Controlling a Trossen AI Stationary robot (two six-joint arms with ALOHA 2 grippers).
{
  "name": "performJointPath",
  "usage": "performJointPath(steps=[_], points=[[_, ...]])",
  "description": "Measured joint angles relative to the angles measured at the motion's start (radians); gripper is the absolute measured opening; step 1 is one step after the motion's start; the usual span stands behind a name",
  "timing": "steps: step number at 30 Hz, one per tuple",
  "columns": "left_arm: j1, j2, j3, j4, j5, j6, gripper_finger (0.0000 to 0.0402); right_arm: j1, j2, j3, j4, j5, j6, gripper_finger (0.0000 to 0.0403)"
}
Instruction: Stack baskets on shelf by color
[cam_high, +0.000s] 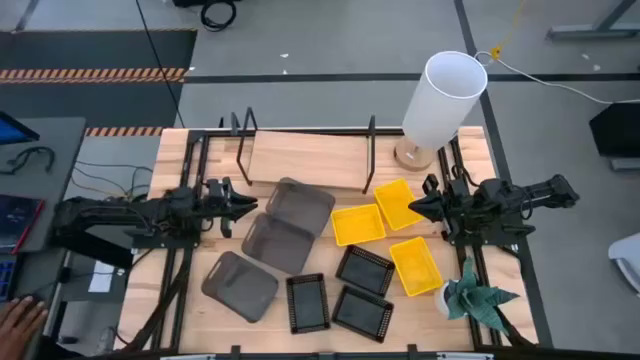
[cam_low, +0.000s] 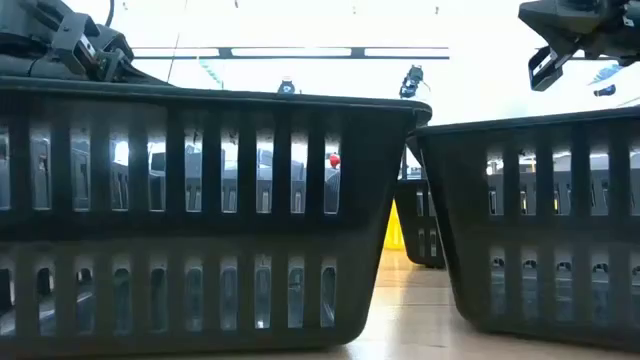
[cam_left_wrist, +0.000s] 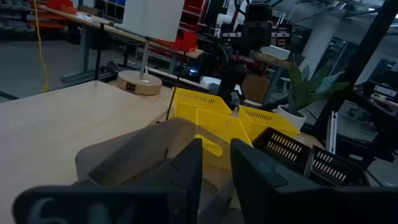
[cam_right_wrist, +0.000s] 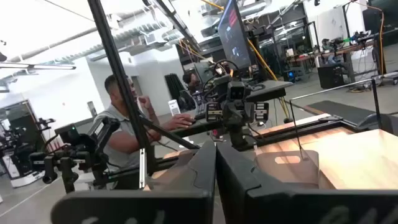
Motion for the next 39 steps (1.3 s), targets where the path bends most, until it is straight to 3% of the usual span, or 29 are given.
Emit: performJointPath(steps=[39], points=[[0.0,0.0,0.0,0.0,0.0,0.0,0.0088,0.0,0.0,0.0,0.0,0.0,0.0,0.0018]])
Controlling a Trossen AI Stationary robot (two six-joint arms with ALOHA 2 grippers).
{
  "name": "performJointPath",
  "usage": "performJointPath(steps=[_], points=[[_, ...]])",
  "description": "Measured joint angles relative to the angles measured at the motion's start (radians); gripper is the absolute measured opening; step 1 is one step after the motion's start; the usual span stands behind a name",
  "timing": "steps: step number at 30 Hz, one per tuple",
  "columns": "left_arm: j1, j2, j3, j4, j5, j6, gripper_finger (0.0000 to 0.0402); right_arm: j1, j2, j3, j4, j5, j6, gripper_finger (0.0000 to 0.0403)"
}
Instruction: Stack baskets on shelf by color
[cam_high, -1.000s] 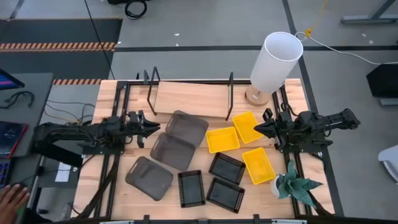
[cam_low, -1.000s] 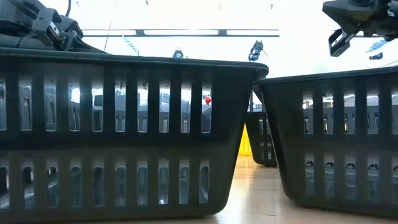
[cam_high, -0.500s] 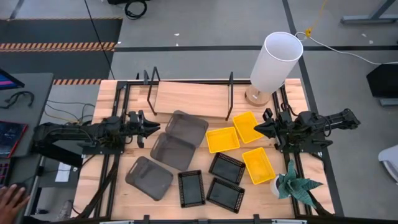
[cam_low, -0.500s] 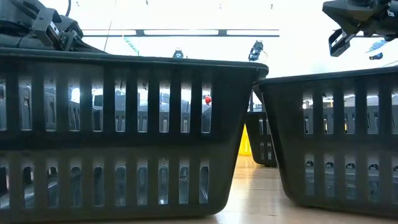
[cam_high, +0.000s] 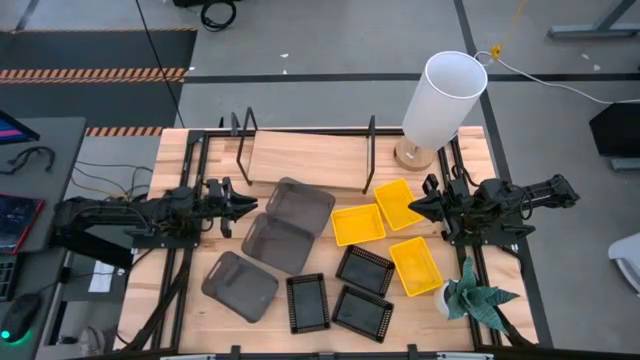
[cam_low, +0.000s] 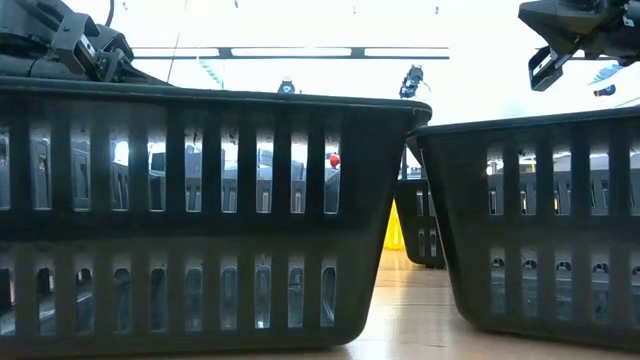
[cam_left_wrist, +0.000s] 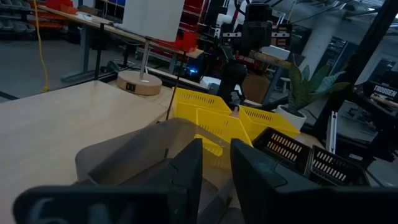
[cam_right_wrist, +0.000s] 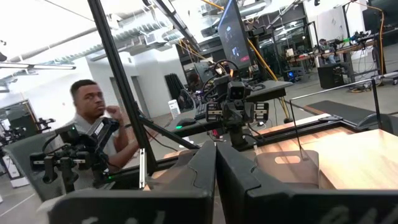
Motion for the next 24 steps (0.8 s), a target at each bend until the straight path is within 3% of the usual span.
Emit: performJointPath(steps=[24], points=[[0.0,0.0,0.0,0.0,0.0,0.0,0.0091,0.0,0.0,0.0,0.0,0.0,0.0,0.0018]])
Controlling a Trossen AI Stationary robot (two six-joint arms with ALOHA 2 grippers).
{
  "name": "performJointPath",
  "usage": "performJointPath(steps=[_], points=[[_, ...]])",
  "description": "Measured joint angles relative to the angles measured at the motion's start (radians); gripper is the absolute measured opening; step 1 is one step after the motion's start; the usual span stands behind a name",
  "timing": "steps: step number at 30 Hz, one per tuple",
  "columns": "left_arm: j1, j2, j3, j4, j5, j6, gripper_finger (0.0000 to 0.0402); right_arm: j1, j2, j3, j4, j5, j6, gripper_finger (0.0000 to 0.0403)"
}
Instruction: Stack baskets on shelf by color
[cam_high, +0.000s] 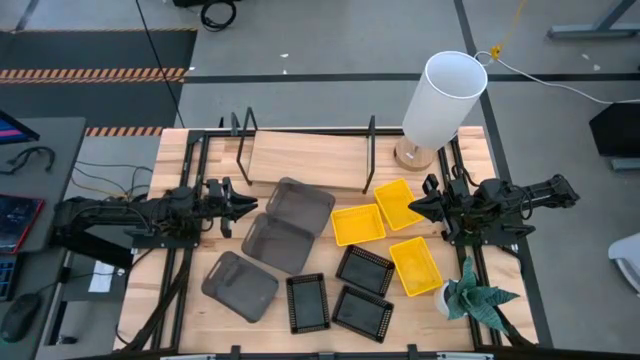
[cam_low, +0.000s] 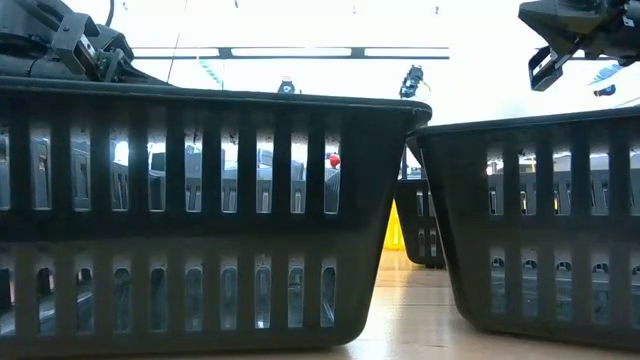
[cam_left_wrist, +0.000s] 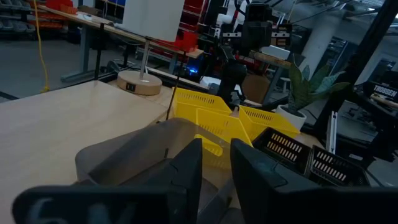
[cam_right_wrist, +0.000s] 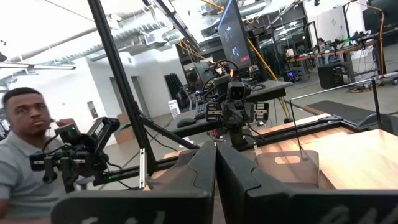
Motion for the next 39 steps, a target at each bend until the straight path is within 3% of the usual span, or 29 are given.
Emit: performJointPath(steps=[35,39], points=[[0.0,0.0,0.0,0.0,0.0,0.0,0.0091,0.0,0.0,0.0,0.0,0.0,0.0,0.0018],[0.0,0.0,0.0,0.0,0.0,0.0,0.0091,-0.002,0.0,0.0,0.056,0.037,-0.062,0.0018]])
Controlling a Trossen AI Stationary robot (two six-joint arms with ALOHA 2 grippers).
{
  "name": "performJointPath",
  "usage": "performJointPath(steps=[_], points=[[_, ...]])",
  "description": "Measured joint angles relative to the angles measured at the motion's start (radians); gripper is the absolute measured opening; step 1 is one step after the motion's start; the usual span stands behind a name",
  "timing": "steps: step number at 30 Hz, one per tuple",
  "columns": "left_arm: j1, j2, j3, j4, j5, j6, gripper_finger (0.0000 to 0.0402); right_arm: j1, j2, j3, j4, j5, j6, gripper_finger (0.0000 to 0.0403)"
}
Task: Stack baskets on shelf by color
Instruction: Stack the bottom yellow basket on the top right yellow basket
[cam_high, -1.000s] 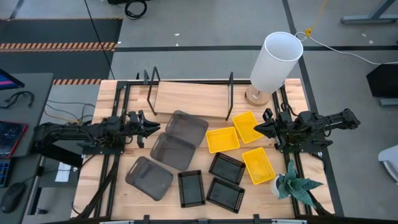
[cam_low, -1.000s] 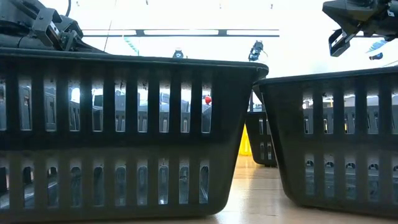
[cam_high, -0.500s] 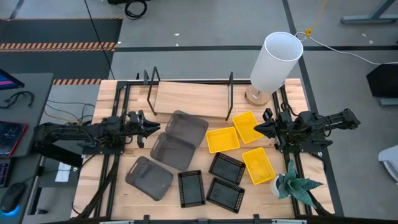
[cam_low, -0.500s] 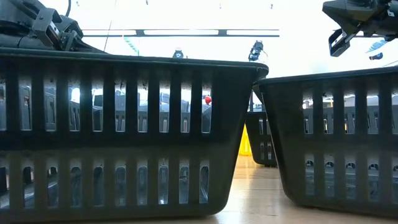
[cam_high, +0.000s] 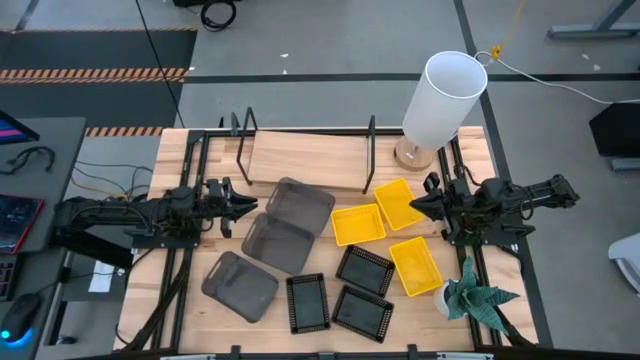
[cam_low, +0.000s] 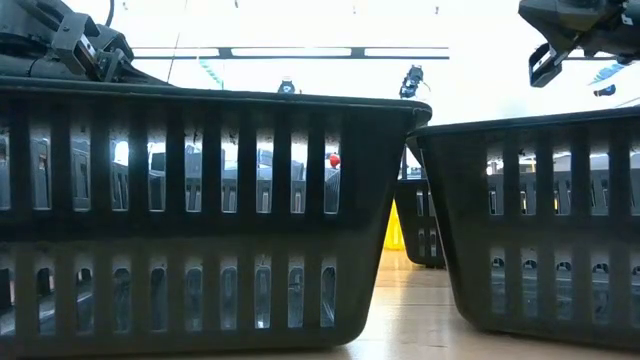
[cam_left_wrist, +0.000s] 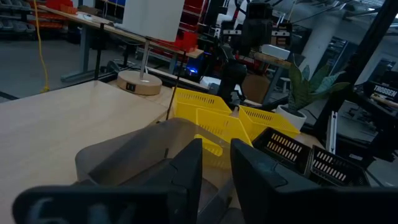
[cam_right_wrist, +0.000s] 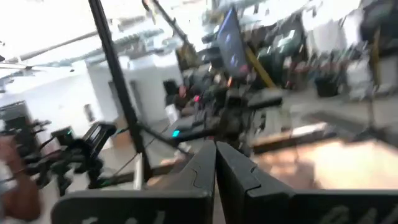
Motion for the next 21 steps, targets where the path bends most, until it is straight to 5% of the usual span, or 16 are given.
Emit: performJointPath(steps=[10,21], points=[[0.0,0.0,0.0,0.0,0.0,0.0,0.0088,0.0,0.0,0.0,0.217,0.046,-0.034,0.0018],[0.0,0.0,0.0,0.0,0.0,0.0,0.0091,0.0,0.025,0.001,0.28,0.25,-0.079,0.0018]])
